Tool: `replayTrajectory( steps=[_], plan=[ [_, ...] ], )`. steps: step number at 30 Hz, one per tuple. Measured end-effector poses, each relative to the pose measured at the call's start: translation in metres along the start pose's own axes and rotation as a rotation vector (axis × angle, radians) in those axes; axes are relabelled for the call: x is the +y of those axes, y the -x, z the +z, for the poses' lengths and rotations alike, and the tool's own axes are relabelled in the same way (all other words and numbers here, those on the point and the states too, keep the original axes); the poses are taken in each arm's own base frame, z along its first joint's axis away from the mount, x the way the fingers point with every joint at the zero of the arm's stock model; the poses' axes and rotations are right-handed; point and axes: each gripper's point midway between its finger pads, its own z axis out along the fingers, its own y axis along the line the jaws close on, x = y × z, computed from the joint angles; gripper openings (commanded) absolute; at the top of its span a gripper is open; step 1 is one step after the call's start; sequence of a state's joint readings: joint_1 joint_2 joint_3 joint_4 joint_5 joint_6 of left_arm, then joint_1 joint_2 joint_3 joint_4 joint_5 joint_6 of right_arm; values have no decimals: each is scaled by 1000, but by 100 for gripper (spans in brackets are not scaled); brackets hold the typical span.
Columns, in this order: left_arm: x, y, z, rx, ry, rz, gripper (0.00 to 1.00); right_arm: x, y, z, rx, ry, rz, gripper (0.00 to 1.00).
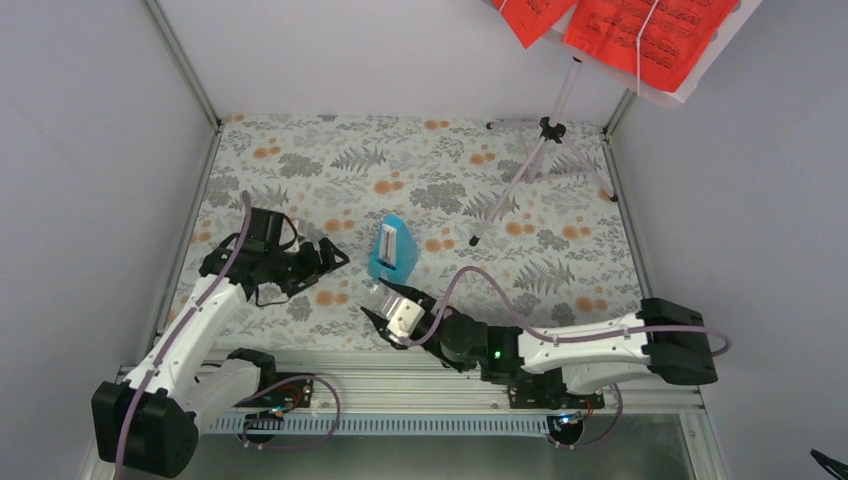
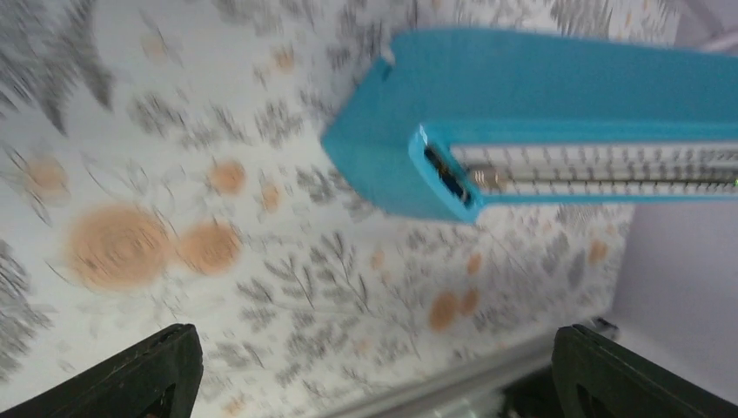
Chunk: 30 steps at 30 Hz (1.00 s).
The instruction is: Pack up the instrument practice props
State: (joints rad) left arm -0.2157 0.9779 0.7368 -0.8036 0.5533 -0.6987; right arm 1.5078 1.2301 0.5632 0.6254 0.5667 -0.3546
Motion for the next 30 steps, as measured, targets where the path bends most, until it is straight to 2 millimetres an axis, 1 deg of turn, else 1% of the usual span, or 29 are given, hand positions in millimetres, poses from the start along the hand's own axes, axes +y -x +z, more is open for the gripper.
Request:
replayTrajectory(
  steps=[2, 4, 7, 9, 11, 12, 13, 14, 16, 17, 19, 22, 24, 26, 30],
  plan=[
    [1, 14, -6, -90, 21, 56, 100, 2, -8, -5, 45, 44, 59, 43],
    [-4, 27, -15, -204, 7, 118, 100, 4, -18, -10, 95, 76, 116, 43],
    [-10, 40, -26, -360, -53, 189, 100, 4, -34, -18, 168, 99, 193, 44],
    [-12, 44, -26, -423, -96, 219, 100, -1, -45, -22, 216, 97, 248, 44],
    [-12, 47, -17, -449, -138, 236, 100, -10, -54, -24, 256, 78, 297, 44],
    [-10, 48, -9, -455, -165, 241, 100, -16, -59, -25, 277, 62, 322, 44],
    [-9, 47, -6, -450, -172, 242, 100, -24, -64, -26, 295, 42, 342, 44],
    [-8, 45, 3, -441, -195, 250, 100, -32, -68, -26, 307, 18, 360, 44],
    [-9, 42, 15, -426, -236, 268, 100, -54, -79, -29, 326, -43, 405, 45],
    [-13, 40, 19, -421, -267, 285, 100, -67, -86, -32, 335, -79, 432, 45],
    [-22, 36, 25, -416, -330, 324, 100, -86, -98, -38, 347, -137, 473, 45],
    [-40, 32, 30, -406, -405, 395, 100, -111, -118, -48, 368, -219, 535, 45],
    [-50, 29, 34, -396, -444, 444, 100, -125, -129, -53, 380, -263, 571, 45],
    [-54, 29, 42, -378, -468, 479, 100, -135, -138, -56, 390, -294, 597, 45],
    [-50, 29, 59, -338, -469, 501, 100, -154, -153, -59, 403, -340, 647, 45]
  ],
)
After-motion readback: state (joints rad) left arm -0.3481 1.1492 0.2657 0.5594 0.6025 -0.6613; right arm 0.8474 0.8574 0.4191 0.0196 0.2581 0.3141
